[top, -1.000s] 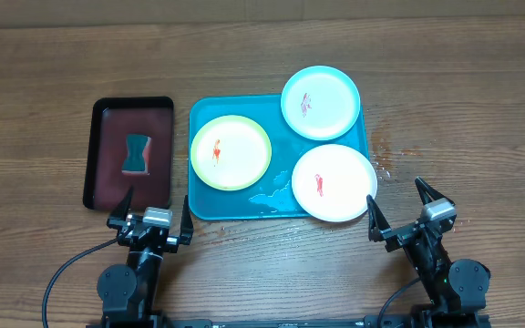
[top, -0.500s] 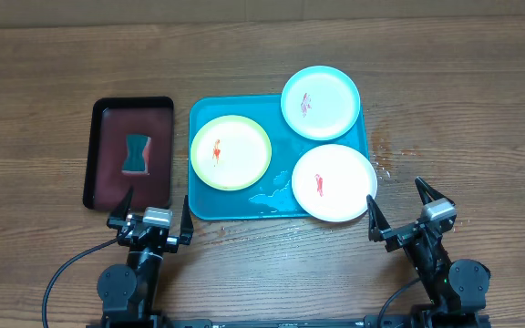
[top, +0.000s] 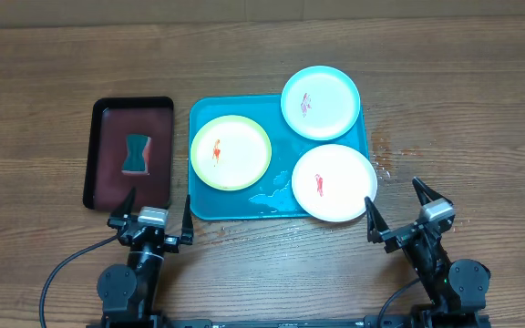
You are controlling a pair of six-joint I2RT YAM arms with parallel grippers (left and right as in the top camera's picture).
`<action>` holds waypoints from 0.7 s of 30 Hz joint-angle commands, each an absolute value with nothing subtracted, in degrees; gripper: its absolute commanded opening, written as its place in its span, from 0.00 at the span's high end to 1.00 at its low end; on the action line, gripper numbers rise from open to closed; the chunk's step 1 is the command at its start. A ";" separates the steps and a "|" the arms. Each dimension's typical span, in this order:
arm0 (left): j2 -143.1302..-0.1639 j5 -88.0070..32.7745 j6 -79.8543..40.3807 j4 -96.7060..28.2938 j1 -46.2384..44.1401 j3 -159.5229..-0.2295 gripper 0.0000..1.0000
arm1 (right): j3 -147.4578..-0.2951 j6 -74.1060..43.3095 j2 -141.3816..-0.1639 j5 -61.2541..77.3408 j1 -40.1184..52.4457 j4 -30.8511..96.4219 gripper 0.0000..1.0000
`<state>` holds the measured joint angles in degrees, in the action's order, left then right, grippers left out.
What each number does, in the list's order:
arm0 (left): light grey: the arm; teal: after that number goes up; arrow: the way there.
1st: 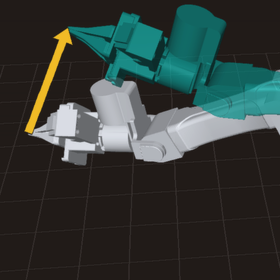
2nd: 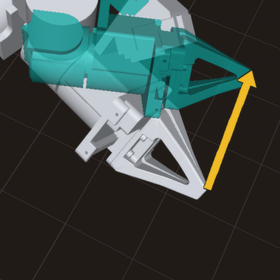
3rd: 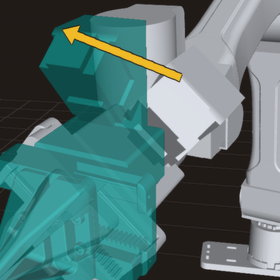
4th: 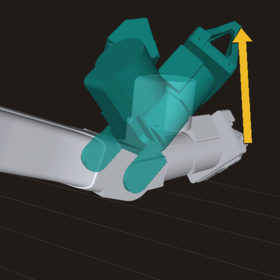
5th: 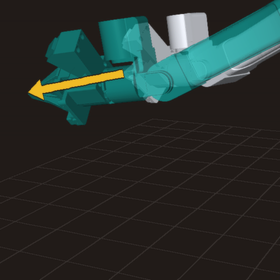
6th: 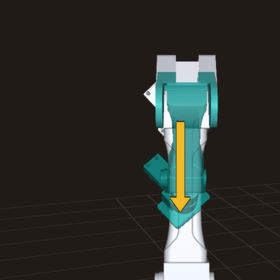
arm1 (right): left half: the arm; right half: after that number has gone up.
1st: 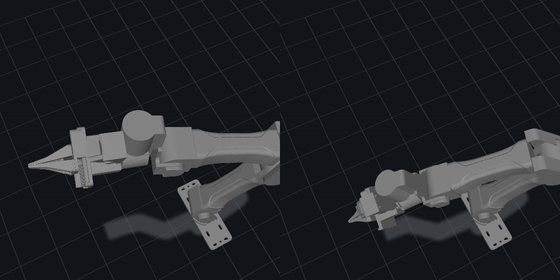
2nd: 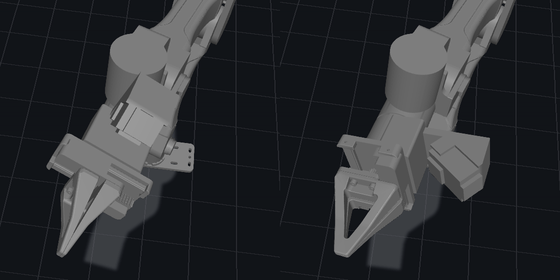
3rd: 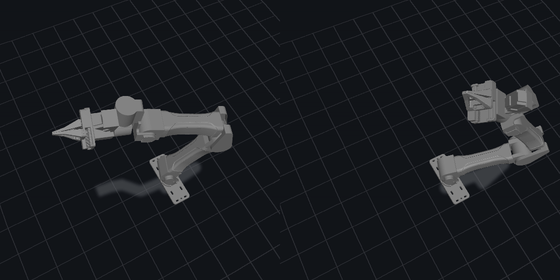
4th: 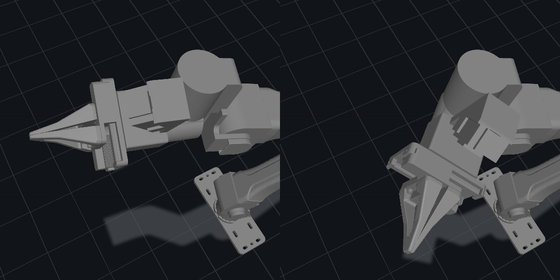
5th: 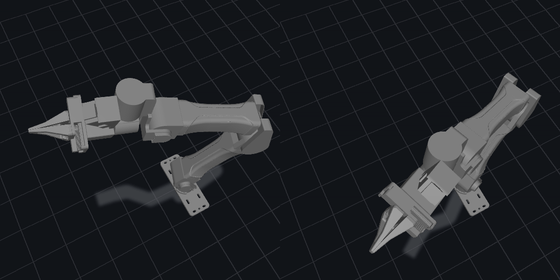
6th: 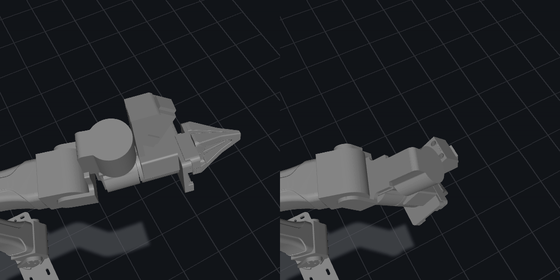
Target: Clean dirty plates on tray and stack at the side
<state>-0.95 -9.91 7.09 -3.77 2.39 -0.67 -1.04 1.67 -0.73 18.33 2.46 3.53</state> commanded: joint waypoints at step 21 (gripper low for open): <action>-7.62 -17.74 -0.05 -32.25 2.61 -29.89 0.00 | -11.00 -5.23 -0.19 27.33 2.61 0.34 0.00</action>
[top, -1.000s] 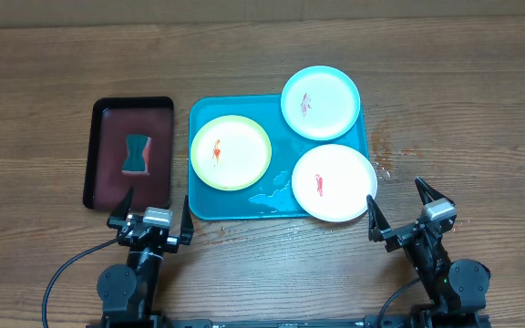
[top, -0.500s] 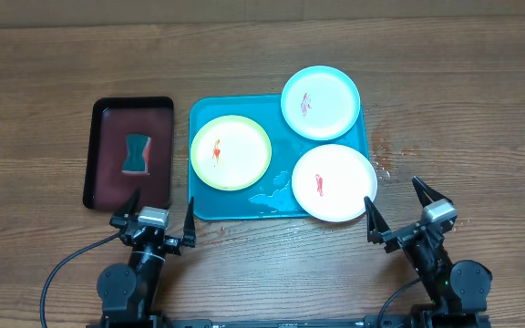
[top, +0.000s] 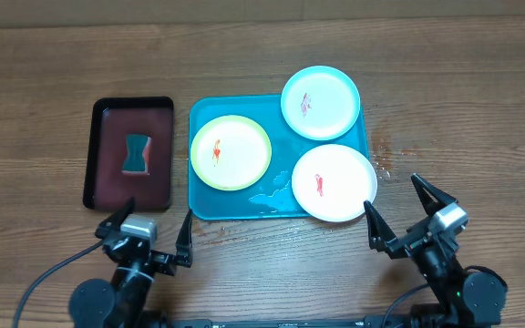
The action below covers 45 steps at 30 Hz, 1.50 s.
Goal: Clean dirty plates on tray and stack at the side
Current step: 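Move left gripper to the sponge and right gripper to the yellow plate rim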
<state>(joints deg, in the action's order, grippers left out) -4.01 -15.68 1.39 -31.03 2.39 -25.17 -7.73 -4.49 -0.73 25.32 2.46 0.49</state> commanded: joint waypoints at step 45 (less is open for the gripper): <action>-79.00 -19.94 2.35 -81.43 2.61 -90.26 0.00 | -94.54 -2.68 -84.84 36.93 10.68 69.06 0.00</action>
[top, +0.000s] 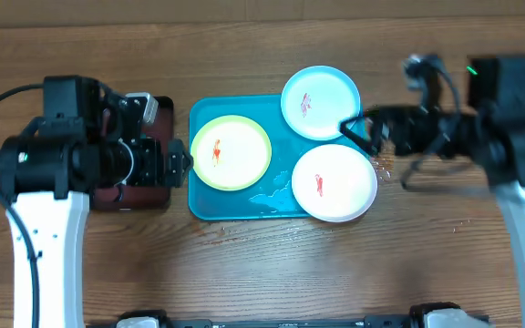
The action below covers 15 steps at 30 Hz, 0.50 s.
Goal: Clean dirty plates on tray and stack at the side
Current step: 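Move left gripper to the sponge and right gripper to the yellow plate rim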
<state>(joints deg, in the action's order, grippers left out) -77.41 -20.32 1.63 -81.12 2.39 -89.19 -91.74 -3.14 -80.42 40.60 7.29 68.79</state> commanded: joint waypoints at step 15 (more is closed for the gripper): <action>-82.37 -16.95 2.39 -73.01 2.61 -90.26 0.00 | -94.89 -13.78 -109.40 26.44 22.98 48.75 0.03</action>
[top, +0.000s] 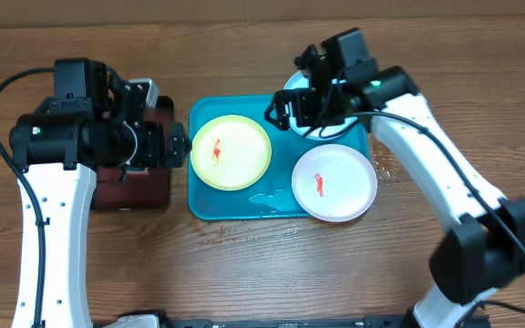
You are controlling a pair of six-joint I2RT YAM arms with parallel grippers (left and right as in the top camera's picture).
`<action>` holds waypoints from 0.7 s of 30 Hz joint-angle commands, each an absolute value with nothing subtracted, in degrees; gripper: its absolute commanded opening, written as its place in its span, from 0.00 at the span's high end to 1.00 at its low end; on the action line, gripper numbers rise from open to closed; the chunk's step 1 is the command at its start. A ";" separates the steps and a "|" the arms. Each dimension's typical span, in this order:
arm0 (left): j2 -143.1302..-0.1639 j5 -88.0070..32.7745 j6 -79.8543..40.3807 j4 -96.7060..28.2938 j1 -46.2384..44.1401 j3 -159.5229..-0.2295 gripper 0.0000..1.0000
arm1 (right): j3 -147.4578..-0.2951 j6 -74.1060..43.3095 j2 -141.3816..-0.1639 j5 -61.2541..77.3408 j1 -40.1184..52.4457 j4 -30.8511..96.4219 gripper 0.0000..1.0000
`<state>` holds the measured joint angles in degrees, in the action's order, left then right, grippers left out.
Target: Clean dirty plates on tray and stack at the side
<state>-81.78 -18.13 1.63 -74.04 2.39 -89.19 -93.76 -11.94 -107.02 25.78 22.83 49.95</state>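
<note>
A teal tray [244,199] holds a yellow-green plate [231,152] and a white plate [334,182], each with a red smear. Only a sliver of a light blue plate [290,87] shows at the tray's far right corner, under my right gripper [292,102], which hangs open over it. My left gripper [158,144] is open above the dark tray [117,196], by the teal tray's left edge. The sponge is hidden beneath the left wrist.
The wooden table [262,264] runs all round both trays. A few wet specks [383,164] lie on the wood just right of the teal tray. The right arm [445,173] reaches in from the front right.
My right gripper has moved left, from beside the tray's right edge to over the light blue plate. The left gripper has moved slightly farther back over the dark tray. No plate has moved.
Both grippers first stood open at the table's near edge, with the sponge in plain view in the dark tray. Then the left was over the dark tray and the right beside the teal tray. Now the right covers the blue plate. All three plates stay dirty.
</note>
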 commanded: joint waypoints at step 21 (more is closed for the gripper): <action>-97.76 2.55 -9.47 -70.02 2.72 -90.21 0.20 | -94.85 -22.63 -126.87 11.55 29.87 43.51 0.66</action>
<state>-96.53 0.30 -8.08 -70.39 2.39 -89.25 -93.76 -21.52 -126.13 13.19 29.34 43.90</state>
